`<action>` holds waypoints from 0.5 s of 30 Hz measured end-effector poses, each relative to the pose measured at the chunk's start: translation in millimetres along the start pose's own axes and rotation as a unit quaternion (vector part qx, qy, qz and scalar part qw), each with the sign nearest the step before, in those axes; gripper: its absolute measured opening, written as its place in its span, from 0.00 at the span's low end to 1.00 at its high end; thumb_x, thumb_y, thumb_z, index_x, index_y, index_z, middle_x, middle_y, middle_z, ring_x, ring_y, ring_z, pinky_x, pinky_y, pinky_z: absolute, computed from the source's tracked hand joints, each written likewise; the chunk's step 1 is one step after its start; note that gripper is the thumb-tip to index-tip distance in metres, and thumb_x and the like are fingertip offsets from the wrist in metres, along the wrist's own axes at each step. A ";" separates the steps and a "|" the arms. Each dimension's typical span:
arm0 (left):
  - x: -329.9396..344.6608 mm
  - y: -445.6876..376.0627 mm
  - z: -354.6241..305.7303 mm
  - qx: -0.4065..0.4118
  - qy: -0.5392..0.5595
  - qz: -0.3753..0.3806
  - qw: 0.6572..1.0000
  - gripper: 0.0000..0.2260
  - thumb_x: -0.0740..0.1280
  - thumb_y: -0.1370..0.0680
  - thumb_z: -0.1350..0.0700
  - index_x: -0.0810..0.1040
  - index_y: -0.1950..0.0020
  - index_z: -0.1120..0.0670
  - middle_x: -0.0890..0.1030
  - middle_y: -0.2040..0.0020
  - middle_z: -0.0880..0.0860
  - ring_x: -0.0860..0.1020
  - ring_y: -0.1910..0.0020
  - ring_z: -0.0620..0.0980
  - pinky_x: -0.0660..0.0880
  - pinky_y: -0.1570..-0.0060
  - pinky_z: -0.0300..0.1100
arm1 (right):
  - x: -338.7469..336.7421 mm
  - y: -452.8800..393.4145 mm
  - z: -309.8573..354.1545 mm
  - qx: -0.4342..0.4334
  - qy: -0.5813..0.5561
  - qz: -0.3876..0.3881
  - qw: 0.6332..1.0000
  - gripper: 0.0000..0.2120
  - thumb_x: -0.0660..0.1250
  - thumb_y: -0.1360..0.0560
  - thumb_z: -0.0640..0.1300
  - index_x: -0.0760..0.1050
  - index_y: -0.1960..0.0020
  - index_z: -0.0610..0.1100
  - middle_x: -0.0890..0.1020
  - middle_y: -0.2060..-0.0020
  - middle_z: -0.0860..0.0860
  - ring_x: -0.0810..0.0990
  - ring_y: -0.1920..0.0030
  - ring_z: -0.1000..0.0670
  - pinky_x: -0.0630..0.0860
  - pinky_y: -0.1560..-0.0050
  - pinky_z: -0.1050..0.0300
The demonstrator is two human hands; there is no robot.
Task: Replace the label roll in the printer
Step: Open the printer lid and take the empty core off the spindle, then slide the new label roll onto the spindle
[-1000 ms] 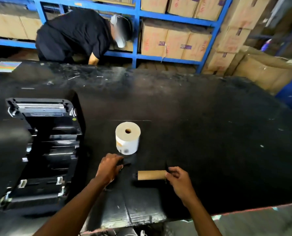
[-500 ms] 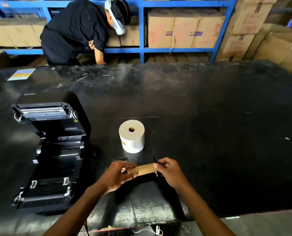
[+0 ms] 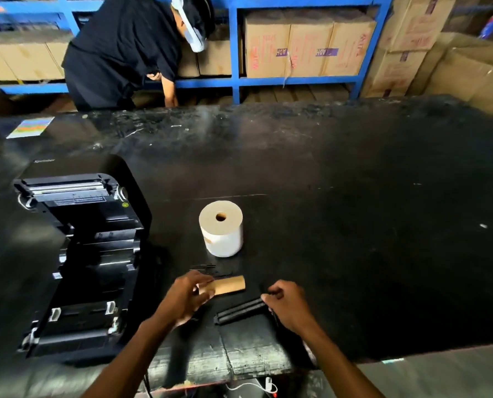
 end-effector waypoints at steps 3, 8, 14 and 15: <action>15.6 0.6 -0.1 0.008 0.000 0.003 1.000 0.15 0.70 0.31 0.50 0.82 0.45 0.52 0.77 0.55 0.41 0.79 0.57 0.48 0.77 0.55 0.46 | 8.7 5.9 3.2 -0.011 0.018 -0.034 0.999 0.06 0.72 0.32 0.47 0.76 0.64 0.48 0.81 0.68 0.51 0.81 0.63 0.50 0.76 0.61 0.55; 12.7 -2.8 3.6 0.007 -0.025 -0.025 0.999 0.17 0.72 0.30 0.49 0.81 0.44 0.53 0.79 0.50 0.48 0.77 0.49 0.47 0.75 0.48 0.44 | 6.2 8.3 7.3 -0.019 0.058 -0.032 0.998 0.11 0.71 0.31 0.51 0.79 0.54 0.45 0.79 0.55 0.47 0.79 0.54 0.48 0.75 0.53 0.54; -18.9 -25.5 9.2 -0.166 0.246 -0.120 0.947 0.16 0.62 0.21 0.50 0.76 0.37 0.56 0.79 0.42 0.56 0.77 0.40 0.54 0.71 0.41 0.45 | -26.0 -16.4 77.3 -0.080 -0.011 -0.080 0.993 0.17 0.69 0.29 0.51 0.76 0.42 0.46 0.76 0.45 0.46 0.76 0.43 0.47 0.75 0.42 0.49; -15.4 -31.7 10.9 -0.207 0.323 -0.116 0.916 0.18 0.58 0.19 0.48 0.73 0.35 0.56 0.78 0.40 0.58 0.75 0.37 0.56 0.70 0.38 0.48 | -24.4 -22.5 98.9 -0.105 -0.007 -0.066 0.992 0.19 0.69 0.28 0.50 0.74 0.39 0.46 0.75 0.42 0.46 0.75 0.40 0.47 0.74 0.39 0.49</action>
Point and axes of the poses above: each hand's wrist, its own y-axis away from the middle knuckle, its own x-axis out of the palm, z = x × y, the point moved 9 cm from there along -y, towards the middle knuckle
